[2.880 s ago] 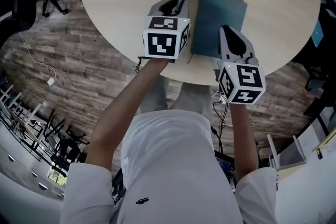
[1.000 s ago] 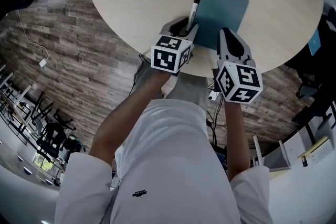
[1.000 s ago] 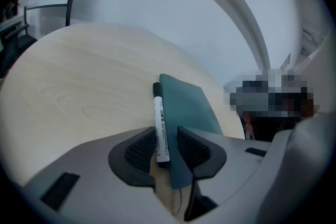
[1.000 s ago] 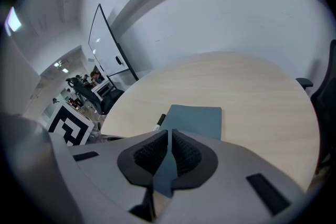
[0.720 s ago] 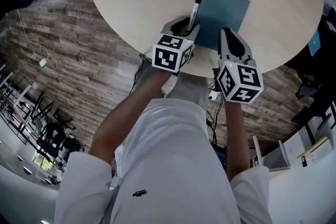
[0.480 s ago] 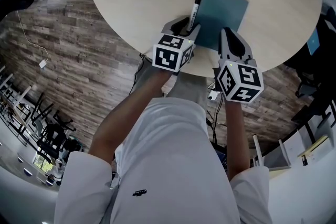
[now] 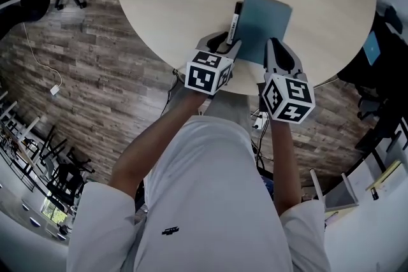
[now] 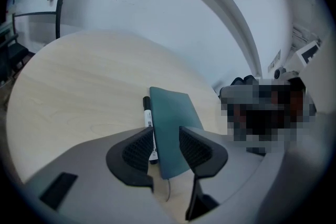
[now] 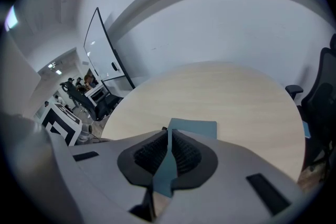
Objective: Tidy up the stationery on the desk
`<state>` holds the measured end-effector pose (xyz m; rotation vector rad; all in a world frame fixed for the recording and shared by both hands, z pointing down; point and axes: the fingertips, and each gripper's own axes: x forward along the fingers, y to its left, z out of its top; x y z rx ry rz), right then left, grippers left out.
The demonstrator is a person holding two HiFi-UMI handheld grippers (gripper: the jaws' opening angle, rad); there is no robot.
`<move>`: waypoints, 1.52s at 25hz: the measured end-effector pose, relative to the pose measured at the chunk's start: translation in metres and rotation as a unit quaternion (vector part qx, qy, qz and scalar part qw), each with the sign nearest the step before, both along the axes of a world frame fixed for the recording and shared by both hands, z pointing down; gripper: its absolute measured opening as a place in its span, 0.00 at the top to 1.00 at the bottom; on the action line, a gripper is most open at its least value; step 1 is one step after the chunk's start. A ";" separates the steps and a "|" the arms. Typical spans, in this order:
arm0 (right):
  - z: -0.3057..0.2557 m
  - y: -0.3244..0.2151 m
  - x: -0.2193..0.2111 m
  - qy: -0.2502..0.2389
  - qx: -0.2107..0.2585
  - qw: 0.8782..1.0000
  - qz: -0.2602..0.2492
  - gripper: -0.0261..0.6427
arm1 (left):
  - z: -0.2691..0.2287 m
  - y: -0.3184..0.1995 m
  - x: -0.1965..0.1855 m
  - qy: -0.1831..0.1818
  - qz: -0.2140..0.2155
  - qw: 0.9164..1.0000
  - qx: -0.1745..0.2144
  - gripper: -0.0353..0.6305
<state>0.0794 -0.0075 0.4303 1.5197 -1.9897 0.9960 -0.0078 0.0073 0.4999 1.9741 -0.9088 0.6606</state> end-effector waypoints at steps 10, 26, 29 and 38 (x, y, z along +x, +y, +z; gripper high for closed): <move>-0.072 0.012 -0.013 -0.003 0.035 0.999 0.022 0.89 | -0.097 0.011 -0.012 0.020 0.019 0.998 0.051 0.73; -0.224 0.054 -0.056 -0.004 0.143 0.990 -0.006 0.90 | -0.302 0.028 -0.039 0.062 0.072 0.970 0.224 0.90; -0.250 0.063 -0.068 -0.019 0.168 0.986 -0.011 0.90 | -0.315 0.039 -0.039 0.055 0.091 0.968 0.229 0.91; -0.249 0.079 -0.101 -0.028 0.225 0.974 -0.019 0.91 | -0.318 0.053 -0.044 0.062 0.129 0.957 0.253 0.91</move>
